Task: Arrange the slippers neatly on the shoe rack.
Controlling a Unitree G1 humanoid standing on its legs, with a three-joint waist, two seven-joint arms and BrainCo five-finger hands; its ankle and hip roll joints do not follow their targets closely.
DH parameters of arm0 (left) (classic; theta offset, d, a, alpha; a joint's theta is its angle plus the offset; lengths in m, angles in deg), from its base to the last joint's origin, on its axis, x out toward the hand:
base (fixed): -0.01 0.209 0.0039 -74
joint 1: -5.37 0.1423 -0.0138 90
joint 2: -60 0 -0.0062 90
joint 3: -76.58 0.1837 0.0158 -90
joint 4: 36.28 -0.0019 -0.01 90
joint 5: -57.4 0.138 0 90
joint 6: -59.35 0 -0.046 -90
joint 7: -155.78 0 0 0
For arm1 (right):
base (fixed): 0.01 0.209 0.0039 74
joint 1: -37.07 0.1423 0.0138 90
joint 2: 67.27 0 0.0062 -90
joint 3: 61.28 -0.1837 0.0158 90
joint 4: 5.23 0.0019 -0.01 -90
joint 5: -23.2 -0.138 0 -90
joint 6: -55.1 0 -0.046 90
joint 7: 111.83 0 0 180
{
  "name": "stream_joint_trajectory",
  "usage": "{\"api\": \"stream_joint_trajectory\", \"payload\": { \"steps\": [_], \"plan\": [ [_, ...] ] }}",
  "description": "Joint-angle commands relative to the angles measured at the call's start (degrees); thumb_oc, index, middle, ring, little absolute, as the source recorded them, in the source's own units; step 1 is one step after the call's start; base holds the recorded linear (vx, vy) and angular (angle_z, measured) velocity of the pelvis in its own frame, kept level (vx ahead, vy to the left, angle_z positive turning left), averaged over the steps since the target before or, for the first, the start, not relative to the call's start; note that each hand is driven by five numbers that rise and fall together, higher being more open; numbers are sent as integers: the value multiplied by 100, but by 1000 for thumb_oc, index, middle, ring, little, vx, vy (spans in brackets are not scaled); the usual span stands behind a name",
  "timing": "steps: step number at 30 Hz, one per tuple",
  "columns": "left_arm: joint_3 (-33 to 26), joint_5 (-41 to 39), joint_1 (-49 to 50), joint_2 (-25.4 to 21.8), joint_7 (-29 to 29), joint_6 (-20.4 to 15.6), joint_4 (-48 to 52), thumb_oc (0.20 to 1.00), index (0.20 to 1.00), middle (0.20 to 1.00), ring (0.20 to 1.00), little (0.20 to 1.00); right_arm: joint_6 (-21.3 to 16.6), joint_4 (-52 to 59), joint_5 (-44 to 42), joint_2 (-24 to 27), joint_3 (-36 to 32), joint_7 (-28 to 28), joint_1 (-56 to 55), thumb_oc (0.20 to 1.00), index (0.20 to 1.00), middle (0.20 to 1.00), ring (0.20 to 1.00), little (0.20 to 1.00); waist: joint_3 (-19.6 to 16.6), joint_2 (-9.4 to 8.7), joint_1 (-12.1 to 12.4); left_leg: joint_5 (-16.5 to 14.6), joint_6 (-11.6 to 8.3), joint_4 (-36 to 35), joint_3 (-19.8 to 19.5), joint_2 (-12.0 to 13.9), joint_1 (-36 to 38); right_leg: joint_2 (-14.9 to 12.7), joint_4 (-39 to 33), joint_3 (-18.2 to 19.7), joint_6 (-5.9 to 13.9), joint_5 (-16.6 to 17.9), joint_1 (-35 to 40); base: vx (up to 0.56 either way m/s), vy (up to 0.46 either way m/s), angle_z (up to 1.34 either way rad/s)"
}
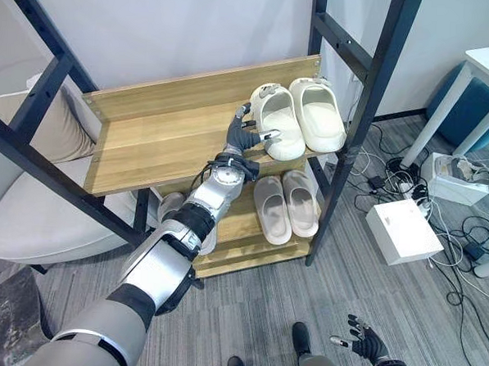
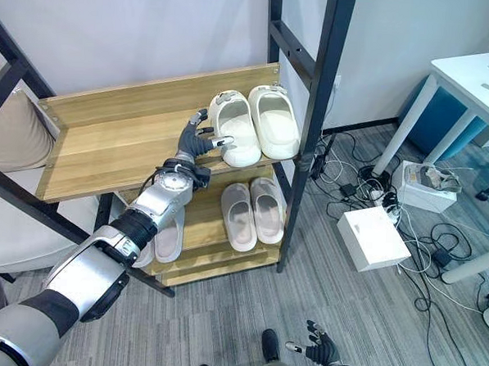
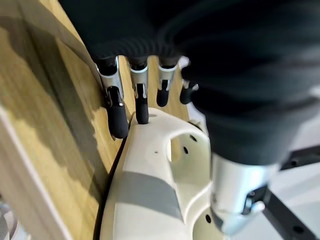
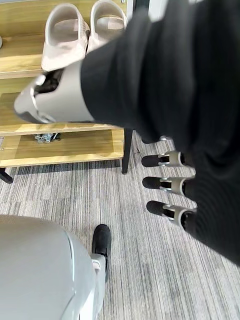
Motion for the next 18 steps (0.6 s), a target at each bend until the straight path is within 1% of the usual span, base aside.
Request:
{"api": "stream_joint_trajectory", "payload": {
  "steps": [1, 2, 3, 5, 8, 11, 12, 13, 14, 15, 16, 17, 18],
  "plan": [
    [-76, 0, -605, 490, -154, -32, -341, 1000, 1000, 1000, 1000, 1000, -284, 22, -125, 49, -18, 64, 250, 1000, 1000, 1000, 1000, 1000, 357, 7, -371, -43, -218, -35, -357, 126, 230, 34, 8, -74, 304, -463, 461, 0, 0, 0],
    [-128, 32, -467, 439, -48, -137, 108, 1000, 1000, 1000, 1000, 1000, -301, 17, -109, 2, -36, 70, 228, 1000, 1000, 1000, 1000, 1000, 346, 0, -324, -42, -214, -35, -401, 122, 242, 32, 8, -110, 295, -482, 500, 0, 0, 0],
    [-187, 32, -346, 444, 44, -186, 324, 1000, 1000, 1000, 1000, 1000, -314, 23, -121, -11, -67, 81, 209, 1000, 1000, 1000, 1000, 1000, 345, -11, -298, -38, -214, -35, -419, 124, 253, 28, 8, -138, 290, -491, 526, 0, 0, 0],
    [-333, 88, -89, 411, 209, -252, 671, 1000, 1000, 1000, 1000, 1000, -340, 44, -143, -33, -118, 109, 197, 1000, 1000, 1000, 1000, 1000, 332, -41, -239, -32, -216, -35, -463, 123, 275, 25, 8, -192, 280, -509, 583, 0, 0, 0],
    [-531, 59, 370, 279, 288, -369, 1154, 1000, 1000, 1000, 1000, 1000, -360, 53, -174, -89, -171, 136, 201, 1000, 1000, 1000, 1000, 1000, 279, -89, -142, -30, -220, -35, -510, 128, 311, 26, 8, -265, 274, -534, 664, -5, -19, 3],
    [-855, -436, 984, 43, 266, -631, 1916, 1000, 1000, 1000, 1000, 1000, -362, 18, -234, -162, -265, 170, 238, 1000, 1000, 1000, 1000, 1000, 210, -154, -11, -27, -224, -35, -570, 126, 340, 23, 8, -357, 268, -551, 739, -13, -22, 8],
    [-855, -436, 985, 42, 267, -631, 1916, 1000, 1000, 1000, 1000, 1000, -362, 18, -234, -162, -264, 170, 238, 1000, 1000, 1000, 1000, 1000, 210, -154, -11, -27, -224, -35, -570, 125, 340, 23, 8, -357, 268, -551, 739, -15, -21, 10],
    [-1014, -834, 1434, -69, 71, -801, 2540, 1000, 1000, 1000, 1000, 1000, -354, -75, -287, -204, -331, 170, 294, 1000, 1000, 1000, 1000, 1000, 161, -203, 101, -20, -227, -35, -610, 125, 348, 14, 8, -413, 270, -560, 781, -10, -15, 11],
    [-1014, -834, 1444, -72, 72, -797, 2550, 1000, 1000, 1000, 1000, 1000, -355, -77, -288, -205, -327, 170, 291, 1000, 1000, 1000, 1000, 1000, 158, -205, 98, -20, -227, -35, -611, 124, 350, 13, 8, -414, 271, -561, 783, 0, 0, 0],
    [-1076, -1061, 1690, -195, -125, -875, 3052, 1000, 1000, 1000, 1000, 1000, -341, -136, -303, -228, -361, 171, 316, 1000, 1000, 1000, 1000, 1000, 131, -229, 184, -17, -228, -35, -647, 121, 350, 5, 8, -459, 273, -562, 805, -9, -19, 3],
    [-1056, -1032, 1865, -203, -148, -868, 3244, 1000, 1000, 1000, 1000, 1000, -330, -208, -334, -245, -365, 161, 349, 1000, 1000, 1000, 1000, 1000, 100, -256, 235, -21, -227, -35, -673, 123, 353, 1, 8, -492, 272, -569, 825, -29, -21, 14],
    [-990, -1319, 2080, -215, -497, -927, 3762, 1000, 1000, 1000, 1000, 1000, -300, -390, -370, -297, -360, 156, 446, 1000, 1000, 1000, 1000, 1000, 57, -296, 337, -18, -232, -35, -737, 117, 354, -7, 8, -560, 270, -565, 853, -19, -16, 23],
    [-990, -1319, 2085, -217, -497, -924, 3768, 1000, 1000, 1000, 1000, 1000, -302, -393, -370, -298, -359, 156, 446, 1000, 1000, 1000, 1000, 1000, 56, -297, 334, -18, -232, -35, -739, 117, 354, -8, 8, -562, 270, -566, 854, -31, -12, 27]
  ]
}}
